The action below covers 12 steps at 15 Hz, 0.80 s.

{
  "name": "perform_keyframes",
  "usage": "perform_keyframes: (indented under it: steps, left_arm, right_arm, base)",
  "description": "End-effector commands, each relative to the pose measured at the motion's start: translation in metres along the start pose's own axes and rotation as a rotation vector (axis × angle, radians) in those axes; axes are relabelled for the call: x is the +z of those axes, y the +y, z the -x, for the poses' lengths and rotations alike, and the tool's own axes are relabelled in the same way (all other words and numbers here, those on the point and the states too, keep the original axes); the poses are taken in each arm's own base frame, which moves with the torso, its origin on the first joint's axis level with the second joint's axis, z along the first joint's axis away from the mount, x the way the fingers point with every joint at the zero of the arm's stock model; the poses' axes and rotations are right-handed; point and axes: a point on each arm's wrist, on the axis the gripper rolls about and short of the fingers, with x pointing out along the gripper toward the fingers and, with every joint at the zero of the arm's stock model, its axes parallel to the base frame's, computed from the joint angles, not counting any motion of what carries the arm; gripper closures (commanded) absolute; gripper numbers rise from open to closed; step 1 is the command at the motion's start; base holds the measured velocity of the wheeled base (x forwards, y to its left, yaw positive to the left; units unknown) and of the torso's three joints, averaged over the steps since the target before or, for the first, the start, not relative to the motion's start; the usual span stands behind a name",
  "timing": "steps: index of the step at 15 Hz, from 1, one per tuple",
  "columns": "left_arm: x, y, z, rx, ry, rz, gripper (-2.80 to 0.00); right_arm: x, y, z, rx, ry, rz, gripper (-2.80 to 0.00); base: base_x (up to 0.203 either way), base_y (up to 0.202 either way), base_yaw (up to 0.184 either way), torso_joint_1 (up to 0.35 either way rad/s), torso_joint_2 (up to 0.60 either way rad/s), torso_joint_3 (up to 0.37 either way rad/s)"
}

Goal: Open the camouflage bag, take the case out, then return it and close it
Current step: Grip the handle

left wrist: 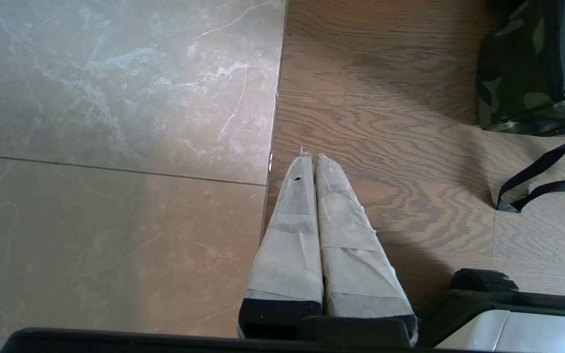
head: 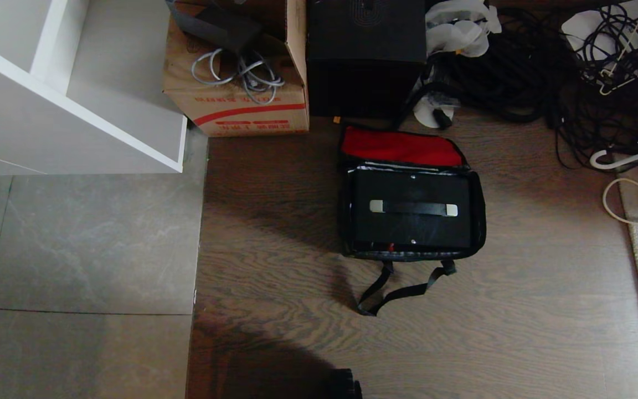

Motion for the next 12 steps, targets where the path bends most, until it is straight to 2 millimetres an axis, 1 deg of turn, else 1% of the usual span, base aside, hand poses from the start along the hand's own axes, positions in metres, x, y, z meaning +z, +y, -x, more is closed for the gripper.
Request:
perform_keyframes:
  steps: [1,12]
  left_arm:
    - [-0.0029,0.0001,-0.0007,0.001,0.009,0.000,0.00]
    - [-0.0024,0.0001,-0.0006,0.001,0.007,-0.003,0.00]
  right_arm:
    - [-0.0047,0.0004,0.0084,-0.016,-0.101,-0.002,0.00]
    - [-0.0049,0.0005,0.0081,-0.017,-0.095,0.000,0.00]
  base:
    - [0.000,0.000,0.000,0.000,0.00,0.000]
    - [0.000,0.000,0.000,0.000,0.00,0.000]
